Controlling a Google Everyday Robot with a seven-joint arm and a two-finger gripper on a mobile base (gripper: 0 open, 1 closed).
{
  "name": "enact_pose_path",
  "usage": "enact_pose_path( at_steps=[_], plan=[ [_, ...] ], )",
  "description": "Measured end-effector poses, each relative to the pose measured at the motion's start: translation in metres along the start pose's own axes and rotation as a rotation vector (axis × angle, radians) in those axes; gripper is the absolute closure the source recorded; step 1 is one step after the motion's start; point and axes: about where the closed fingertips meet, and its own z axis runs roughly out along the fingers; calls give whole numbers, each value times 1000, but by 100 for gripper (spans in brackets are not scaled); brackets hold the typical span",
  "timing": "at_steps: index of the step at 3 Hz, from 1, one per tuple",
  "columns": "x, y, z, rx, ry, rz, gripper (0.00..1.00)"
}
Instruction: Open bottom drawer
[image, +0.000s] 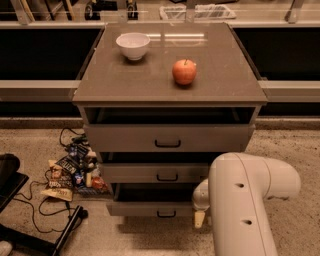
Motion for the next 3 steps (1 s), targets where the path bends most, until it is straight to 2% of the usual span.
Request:
enact_pose_path(
  at_steps=[1, 2, 3],
  plan=[
    [4, 25, 10, -58, 29, 27, 18],
    [10, 69, 11, -128, 53, 66, 42],
    [7, 85, -1, -142, 61, 66, 65]
  ],
)
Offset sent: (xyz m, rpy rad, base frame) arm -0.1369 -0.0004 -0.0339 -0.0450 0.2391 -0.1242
